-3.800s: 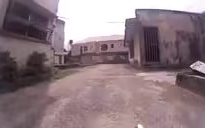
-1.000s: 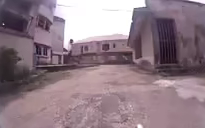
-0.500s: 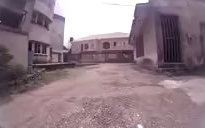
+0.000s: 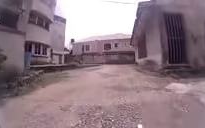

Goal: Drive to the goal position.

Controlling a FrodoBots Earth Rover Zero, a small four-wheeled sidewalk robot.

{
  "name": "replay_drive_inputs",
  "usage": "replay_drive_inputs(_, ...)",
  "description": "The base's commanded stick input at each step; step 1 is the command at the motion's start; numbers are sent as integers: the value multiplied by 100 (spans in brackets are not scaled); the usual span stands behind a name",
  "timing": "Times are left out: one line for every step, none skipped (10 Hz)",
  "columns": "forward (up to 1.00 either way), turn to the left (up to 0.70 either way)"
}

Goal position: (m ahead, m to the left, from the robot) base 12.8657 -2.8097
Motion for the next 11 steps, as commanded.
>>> replay_drive_inputs(50,7)
replay_drive_inputs(50,7)
replay_drive_inputs(50,7)
replay_drive_inputs(50,7)
replay_drive_inputs(50,7)
replay_drive_inputs(50,7)
replay_drive_inputs(50,7)
replay_drive_inputs(50,7)
replay_drive_inputs(50,7)
replay_drive_inputs(50,7)
replay_drive_inputs(50,7)
